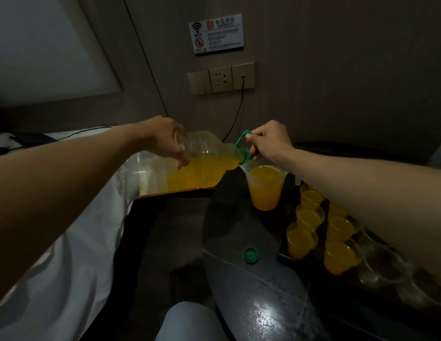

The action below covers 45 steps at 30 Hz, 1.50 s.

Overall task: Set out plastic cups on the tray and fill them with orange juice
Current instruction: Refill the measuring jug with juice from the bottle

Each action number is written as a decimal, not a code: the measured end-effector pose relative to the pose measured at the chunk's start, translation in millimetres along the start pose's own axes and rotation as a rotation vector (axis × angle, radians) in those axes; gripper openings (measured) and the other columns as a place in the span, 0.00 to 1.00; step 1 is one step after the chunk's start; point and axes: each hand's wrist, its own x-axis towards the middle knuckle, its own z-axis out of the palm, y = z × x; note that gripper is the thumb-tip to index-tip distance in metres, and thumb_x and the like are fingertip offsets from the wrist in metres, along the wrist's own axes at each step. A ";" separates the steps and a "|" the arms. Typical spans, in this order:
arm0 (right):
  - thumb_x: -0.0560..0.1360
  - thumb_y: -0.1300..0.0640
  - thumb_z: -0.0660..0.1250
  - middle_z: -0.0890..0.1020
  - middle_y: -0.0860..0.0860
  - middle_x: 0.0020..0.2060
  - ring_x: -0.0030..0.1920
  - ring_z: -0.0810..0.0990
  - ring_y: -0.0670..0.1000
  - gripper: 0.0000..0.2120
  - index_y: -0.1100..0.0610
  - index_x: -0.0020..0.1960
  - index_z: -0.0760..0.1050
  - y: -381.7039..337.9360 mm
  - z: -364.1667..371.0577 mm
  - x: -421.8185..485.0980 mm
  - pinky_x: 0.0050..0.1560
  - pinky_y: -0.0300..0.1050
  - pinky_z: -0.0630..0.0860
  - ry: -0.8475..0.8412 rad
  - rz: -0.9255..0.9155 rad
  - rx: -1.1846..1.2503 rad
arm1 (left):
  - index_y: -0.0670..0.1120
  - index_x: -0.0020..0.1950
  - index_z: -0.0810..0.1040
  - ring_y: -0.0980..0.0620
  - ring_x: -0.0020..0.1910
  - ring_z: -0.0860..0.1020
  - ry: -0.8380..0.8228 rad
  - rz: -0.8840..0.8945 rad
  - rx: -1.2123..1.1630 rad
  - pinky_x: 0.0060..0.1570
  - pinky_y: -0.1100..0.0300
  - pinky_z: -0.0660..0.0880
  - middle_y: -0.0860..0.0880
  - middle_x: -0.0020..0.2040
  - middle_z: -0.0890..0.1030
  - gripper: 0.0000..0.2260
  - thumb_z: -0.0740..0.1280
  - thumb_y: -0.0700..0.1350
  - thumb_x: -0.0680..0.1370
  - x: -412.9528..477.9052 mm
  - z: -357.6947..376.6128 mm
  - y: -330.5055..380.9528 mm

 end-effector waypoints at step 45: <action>0.80 0.50 0.66 0.83 0.48 0.31 0.38 0.82 0.49 0.14 0.54 0.42 0.86 -76.7 -3.8 -36.9 0.44 0.49 0.81 0.173 -0.401 -0.417 | 0.44 0.70 0.68 0.49 0.58 0.74 0.325 -0.154 -0.806 0.54 0.55 0.73 0.47 0.62 0.76 0.46 0.86 0.49 0.58 -4.5 167.3 33.6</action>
